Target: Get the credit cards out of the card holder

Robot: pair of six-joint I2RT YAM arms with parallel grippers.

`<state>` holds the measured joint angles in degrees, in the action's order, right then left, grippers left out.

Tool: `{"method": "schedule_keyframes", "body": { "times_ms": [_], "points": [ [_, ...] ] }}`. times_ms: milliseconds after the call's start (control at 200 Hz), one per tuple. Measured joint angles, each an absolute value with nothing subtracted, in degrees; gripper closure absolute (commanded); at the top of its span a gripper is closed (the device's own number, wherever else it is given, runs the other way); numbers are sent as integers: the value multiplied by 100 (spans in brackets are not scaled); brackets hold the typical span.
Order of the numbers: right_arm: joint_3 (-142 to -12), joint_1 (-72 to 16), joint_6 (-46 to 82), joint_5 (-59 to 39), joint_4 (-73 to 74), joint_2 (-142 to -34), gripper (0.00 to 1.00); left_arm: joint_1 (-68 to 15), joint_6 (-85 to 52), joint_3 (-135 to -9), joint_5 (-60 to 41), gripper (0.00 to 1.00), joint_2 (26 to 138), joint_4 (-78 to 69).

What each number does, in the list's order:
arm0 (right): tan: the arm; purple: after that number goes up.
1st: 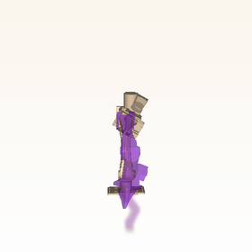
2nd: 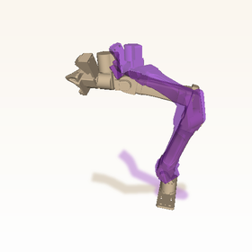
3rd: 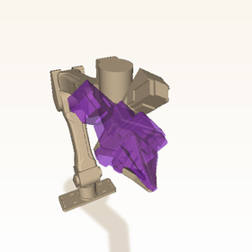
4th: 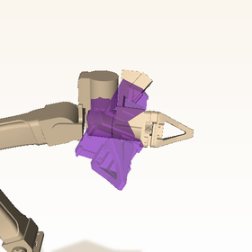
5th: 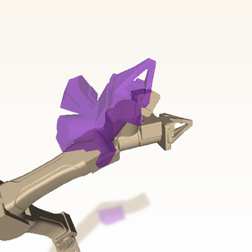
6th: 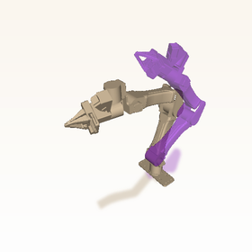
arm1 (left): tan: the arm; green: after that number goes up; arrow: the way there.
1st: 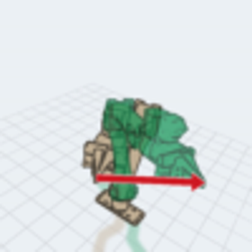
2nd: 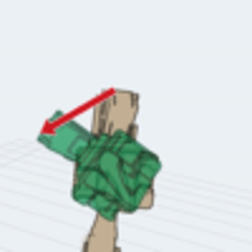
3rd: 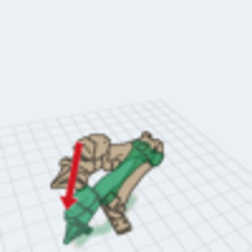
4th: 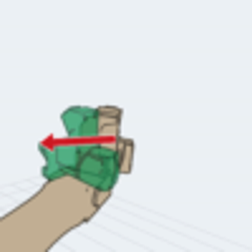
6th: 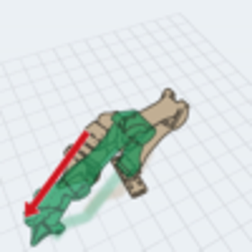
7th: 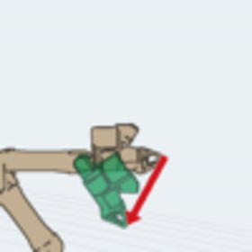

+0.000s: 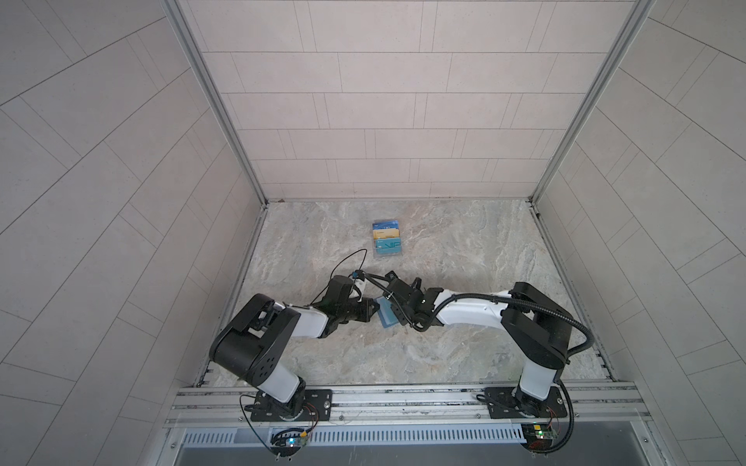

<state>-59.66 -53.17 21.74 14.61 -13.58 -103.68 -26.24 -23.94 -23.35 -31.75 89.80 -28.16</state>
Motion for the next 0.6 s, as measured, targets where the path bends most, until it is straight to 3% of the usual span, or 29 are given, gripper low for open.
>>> {"method": "schedule_keyframes", "body": {
  "times_ms": [601],
  "points": [
    [-5581, -4827, 2259, 1459, -1400, -10018, 57, -2624, -2353, -2357, -3192, 100, 8978, -2751]
  ]
}}
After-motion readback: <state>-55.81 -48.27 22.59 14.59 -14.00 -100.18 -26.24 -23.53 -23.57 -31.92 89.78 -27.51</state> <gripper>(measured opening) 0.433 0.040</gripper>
